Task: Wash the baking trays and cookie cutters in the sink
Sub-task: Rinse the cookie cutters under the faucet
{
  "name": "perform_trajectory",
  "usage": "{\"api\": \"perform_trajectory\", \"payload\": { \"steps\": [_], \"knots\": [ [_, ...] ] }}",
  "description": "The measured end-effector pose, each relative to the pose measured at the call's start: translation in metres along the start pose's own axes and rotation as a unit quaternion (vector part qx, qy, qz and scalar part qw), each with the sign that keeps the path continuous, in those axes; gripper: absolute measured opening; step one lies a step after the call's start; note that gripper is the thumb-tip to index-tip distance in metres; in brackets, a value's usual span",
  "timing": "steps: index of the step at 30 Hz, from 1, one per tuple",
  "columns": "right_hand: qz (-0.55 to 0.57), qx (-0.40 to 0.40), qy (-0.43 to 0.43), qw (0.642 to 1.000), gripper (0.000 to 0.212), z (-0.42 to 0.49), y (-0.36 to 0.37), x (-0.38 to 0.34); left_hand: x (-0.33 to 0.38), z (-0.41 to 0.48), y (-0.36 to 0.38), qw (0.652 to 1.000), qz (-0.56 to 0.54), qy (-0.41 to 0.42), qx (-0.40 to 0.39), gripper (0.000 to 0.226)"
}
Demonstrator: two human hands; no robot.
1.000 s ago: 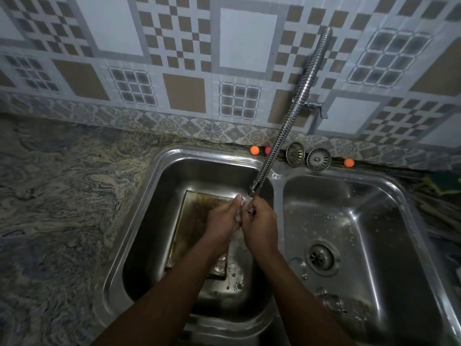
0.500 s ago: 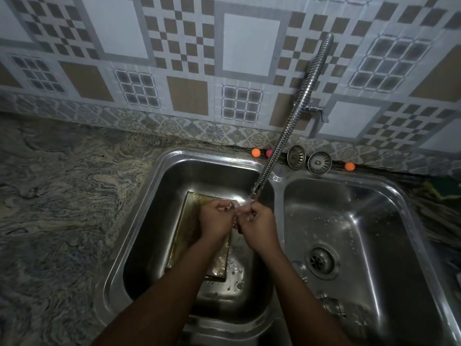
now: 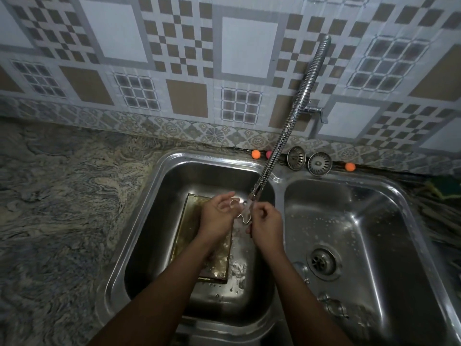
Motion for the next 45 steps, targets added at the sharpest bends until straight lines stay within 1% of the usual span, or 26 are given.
{"api": "perform_trajectory", "payload": {
  "steps": [1,3,6,8,10,12,15,16,18,19,21,22,25,27,28,29,31,33,35,37,39,41,42,44,45],
  "knots": [
    [-0.013,0.017,0.008,1.0,0.027,0.001,-0.006,0.001,0.0,-0.001,0.002,1.0,-0.021,-0.003,-0.007,0.035],
    [-0.001,0.015,0.04,0.999,0.038,0.002,-0.008,0.005,-0.001,-0.003,0.006,0.998,-0.054,-0.012,-0.019,0.028],
    [0.093,0.022,0.093,0.991,0.038,0.001,-0.004,0.014,-0.007,-0.003,0.015,0.989,-0.131,-0.041,-0.055,0.02],
    [0.13,0.023,0.114,0.985,0.038,-0.002,-0.001,0.016,-0.013,-0.004,0.018,0.984,-0.157,-0.061,-0.057,0.021],
    [0.144,-0.01,0.12,0.982,0.039,-0.008,0.007,0.013,-0.016,-0.003,0.016,0.986,-0.149,-0.068,-0.039,0.022],
    [0.182,-0.064,0.122,0.974,0.035,-0.013,0.02,0.01,-0.014,-0.001,0.009,0.987,-0.148,-0.057,-0.018,0.022],
    [0.311,-0.138,0.162,0.926,0.021,-0.018,0.04,0.013,-0.003,0.0,0.004,0.989,-0.144,-0.039,-0.023,0.027],
    [0.326,-0.147,0.168,0.919,0.017,-0.017,0.042,0.013,0.002,0.0,0.004,0.991,-0.129,-0.03,-0.036,0.029],
    [0.283,-0.133,0.162,0.936,0.009,-0.01,0.036,0.013,0.007,-0.003,0.004,0.994,-0.088,-0.018,-0.059,0.032],
    [0.237,-0.111,0.149,0.954,0.01,-0.006,0.028,0.011,0.009,-0.004,0.004,0.995,-0.069,-0.012,-0.067,0.031],
    [0.127,-0.061,0.12,0.983,0.029,0.002,0.014,0.009,0.008,-0.005,0.006,0.996,-0.055,-0.009,-0.073,0.028],
    [0.075,-0.043,0.105,0.991,0.032,0.005,0.009,0.008,0.007,-0.005,0.007,0.996,-0.053,-0.006,-0.068,0.027],
    [-0.086,-0.011,0.037,0.996,0.026,0.011,-0.004,0.0,0.003,-0.003,0.008,0.999,-0.014,0.011,-0.032,0.02],
    [-0.135,-0.031,0.006,0.99,0.019,0.01,-0.005,-0.009,-0.005,-0.003,0.008,1.0,0.007,-0.011,-0.001,0.01],
    [-0.149,-0.046,-0.005,0.988,0.021,0.009,-0.004,-0.014,-0.012,-0.003,0.008,0.999,-0.006,-0.033,0.01,0.012],
    [-0.15,-0.058,-0.02,0.987,0.025,0.007,-0.002,-0.019,-0.017,-0.003,0.01,0.998,-0.038,-0.054,0.019,0.016],
    [-0.117,-0.051,-0.048,0.991,0.026,0.0,0.0,-0.024,-0.022,-0.003,0.01,0.993,-0.089,-0.071,0.029,0.024],
    [-0.051,-0.021,-0.045,0.997,0.018,-0.006,0.001,-0.02,-0.018,-0.001,0.015,0.994,-0.093,-0.064,0.011,0.024],
    [0.009,-0.008,-0.027,1.0,0.009,-0.009,0.002,-0.011,-0.011,-0.003,0.02,0.997,-0.06,-0.04,0.0,0.018],
    [0.004,-0.008,-0.022,1.0,0.01,-0.009,0.004,-0.009,-0.006,-0.001,0.021,0.999,-0.021,-0.025,0.002,0.017],
    [0.009,-0.008,-0.019,1.0,0.013,-0.007,0.003,-0.009,-0.003,0.001,0.019,1.0,-0.006,-0.019,0.014,0.012],
    [0.046,-0.021,-0.016,0.999,0.007,-0.002,0.003,-0.009,0.002,0.002,0.014,0.999,0.007,-0.008,0.035,0.009],
    [0.06,-0.032,-0.005,0.998,0.01,0.001,0.004,-0.007,0.006,0.003,0.012,0.999,0.027,0.007,0.044,0.009],
    [0.082,-0.053,0.028,0.995,0.028,0.006,0.009,-0.005,0.014,0.001,0.008,0.995,0.068,0.045,0.056,0.009],
    [0.101,-0.061,0.033,0.992,0.029,0.008,0.012,-0.007,0.017,-0.001,0.006,0.994,0.071,0.058,0.062,0.013]
  ]
}}
Point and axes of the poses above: each hand's wrist, its own z-axis towards the middle knuckle, its own y-axis out of the palm, x = y × z, the point moved 8 cm from there along z, towards the middle knuckle, and after that the axes turned 15 degrees about -x, right-handed, at the moved point
